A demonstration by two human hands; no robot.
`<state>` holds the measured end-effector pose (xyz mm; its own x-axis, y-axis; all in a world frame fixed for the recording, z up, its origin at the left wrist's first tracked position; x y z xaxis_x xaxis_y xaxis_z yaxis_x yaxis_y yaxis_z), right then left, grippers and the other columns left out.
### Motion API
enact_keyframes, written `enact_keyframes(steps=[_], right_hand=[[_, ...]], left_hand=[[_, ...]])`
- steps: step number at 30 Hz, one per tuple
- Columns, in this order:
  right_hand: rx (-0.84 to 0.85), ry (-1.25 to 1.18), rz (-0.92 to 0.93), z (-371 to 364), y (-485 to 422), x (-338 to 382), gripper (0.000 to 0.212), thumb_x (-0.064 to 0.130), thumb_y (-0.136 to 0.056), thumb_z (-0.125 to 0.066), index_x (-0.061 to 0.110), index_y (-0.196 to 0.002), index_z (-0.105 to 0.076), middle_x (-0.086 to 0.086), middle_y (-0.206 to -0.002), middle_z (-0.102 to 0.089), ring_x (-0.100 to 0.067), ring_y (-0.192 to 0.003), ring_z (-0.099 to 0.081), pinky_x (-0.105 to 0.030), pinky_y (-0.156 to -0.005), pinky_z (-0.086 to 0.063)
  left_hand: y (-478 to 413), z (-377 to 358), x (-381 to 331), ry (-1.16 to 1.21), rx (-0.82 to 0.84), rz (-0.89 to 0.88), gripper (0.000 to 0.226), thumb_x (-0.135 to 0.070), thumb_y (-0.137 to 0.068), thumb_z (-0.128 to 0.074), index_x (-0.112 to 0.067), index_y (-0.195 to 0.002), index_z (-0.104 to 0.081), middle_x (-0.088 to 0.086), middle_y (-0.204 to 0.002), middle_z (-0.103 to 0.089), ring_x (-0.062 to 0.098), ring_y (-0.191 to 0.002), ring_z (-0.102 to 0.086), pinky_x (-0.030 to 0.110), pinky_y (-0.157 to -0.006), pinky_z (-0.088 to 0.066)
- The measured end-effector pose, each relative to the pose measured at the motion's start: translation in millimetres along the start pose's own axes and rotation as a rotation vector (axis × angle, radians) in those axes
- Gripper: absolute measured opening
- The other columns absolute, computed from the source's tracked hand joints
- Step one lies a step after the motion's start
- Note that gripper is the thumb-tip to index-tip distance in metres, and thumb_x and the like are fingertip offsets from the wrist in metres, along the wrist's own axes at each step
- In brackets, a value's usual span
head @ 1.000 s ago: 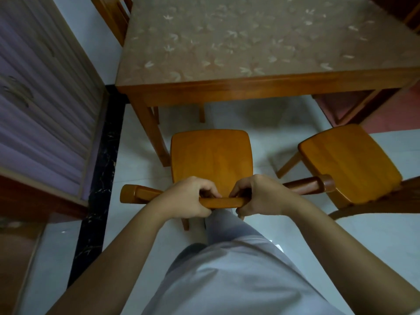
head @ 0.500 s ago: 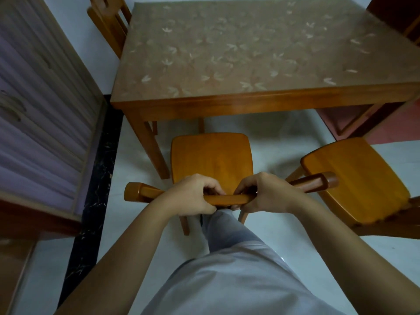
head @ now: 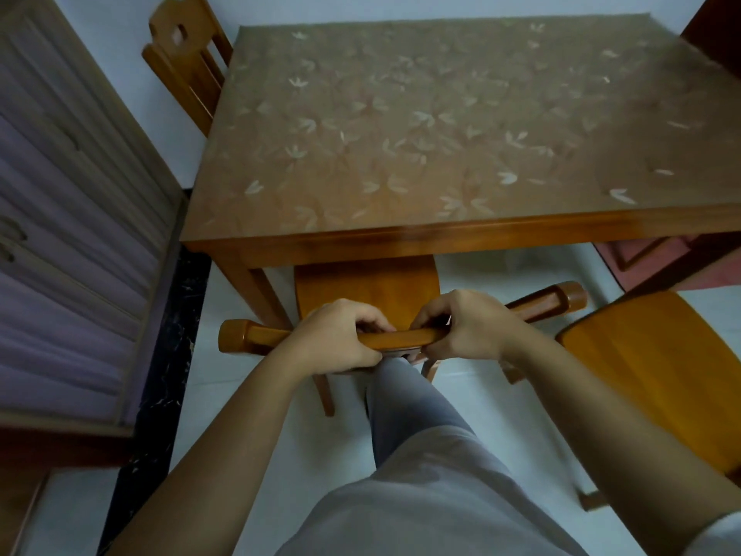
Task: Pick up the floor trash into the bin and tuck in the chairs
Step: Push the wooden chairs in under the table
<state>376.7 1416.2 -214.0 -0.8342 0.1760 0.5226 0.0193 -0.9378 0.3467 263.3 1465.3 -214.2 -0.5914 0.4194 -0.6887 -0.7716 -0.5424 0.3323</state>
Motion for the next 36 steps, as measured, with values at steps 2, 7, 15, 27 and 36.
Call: enact_keyframes(steps=[2, 7, 15, 27, 36], right_hand=[[-0.004, -0.015, 0.017, 7.0, -15.1, -1.5, 0.02, 0.03, -0.069, -0.07, 0.029, -0.089, -0.069, 0.009, -0.077, -0.068, -0.008, -0.066, -0.059, -0.019, -0.055, -0.041], [0.018, -0.025, 0.064, 10.6, -28.9, -2.9, 0.021, 0.033, -0.068, -0.071, 0.028, -0.088, -0.069, 0.008, -0.078, -0.069, -0.006, -0.065, -0.061, -0.02, -0.056, -0.045], [-0.104, 0.015, 0.099, 17.4, -20.8, -0.7, 0.021, 0.041, -0.068, -0.071, 0.028, -0.084, -0.069, 0.01, -0.074, -0.067, -0.008, -0.064, -0.057, -0.024, -0.055, -0.044], [-0.138, 0.0, 0.135, 25.8, -36.6, 1.6, 0.017, 0.032, -0.07, -0.073, 0.021, -0.083, -0.071, 0.006, -0.073, -0.069, -0.009, -0.061, -0.061, -0.02, -0.054, -0.046], [-0.155, 0.005, 0.165, 44.2, -76.1, 2.1, 0.016, 0.032, -0.068, -0.071, 0.018, -0.075, -0.07, 0.0, -0.066, -0.068, -0.016, -0.056, -0.058, -0.034, -0.055, -0.051]], left_hand=[[-12.6, 9.9, 5.1, -0.002, -0.002, 0.005, 0.027, -0.023, -0.074, -0.073, -0.04, -0.093, -0.066, -0.023, -0.096, -0.061, -0.001, -0.089, -0.055, 0.022, -0.078, -0.047], [-21.3, 17.2, 11.5, -0.009, 0.005, 0.022, 0.028, -0.022, -0.073, -0.073, -0.043, -0.09, -0.064, -0.021, -0.097, -0.06, 0.001, -0.092, -0.055, 0.027, -0.082, -0.047], [-8.6, 20.9, 12.1, -0.179, -0.164, 0.051, 0.027, -0.037, -0.076, -0.071, -0.046, -0.1, -0.064, -0.016, -0.094, -0.056, 0.006, -0.087, -0.052, 0.025, -0.076, -0.043], [-17.4, 37.3, 12.1, -0.25, -0.302, -0.089, 0.026, -0.035, -0.075, -0.073, -0.035, -0.101, -0.069, -0.019, -0.097, -0.065, 0.003, -0.092, -0.053, 0.024, -0.077, -0.042], [-48.2, 66.8, 23.5, -0.257, -0.296, -0.057, 0.024, -0.036, -0.074, -0.074, -0.036, -0.098, -0.069, -0.023, -0.091, -0.06, 0.002, -0.091, -0.052, 0.023, -0.078, -0.042]])
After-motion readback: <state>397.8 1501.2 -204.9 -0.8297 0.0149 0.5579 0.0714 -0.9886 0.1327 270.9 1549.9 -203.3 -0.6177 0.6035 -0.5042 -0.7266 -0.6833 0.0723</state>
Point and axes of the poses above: each hand's wrist, its own y-axis away from the middle knuckle, its own z-axis out of the back of the hand, x = y × z, the point moved 9 cm from there along -y, towards the middle knuckle
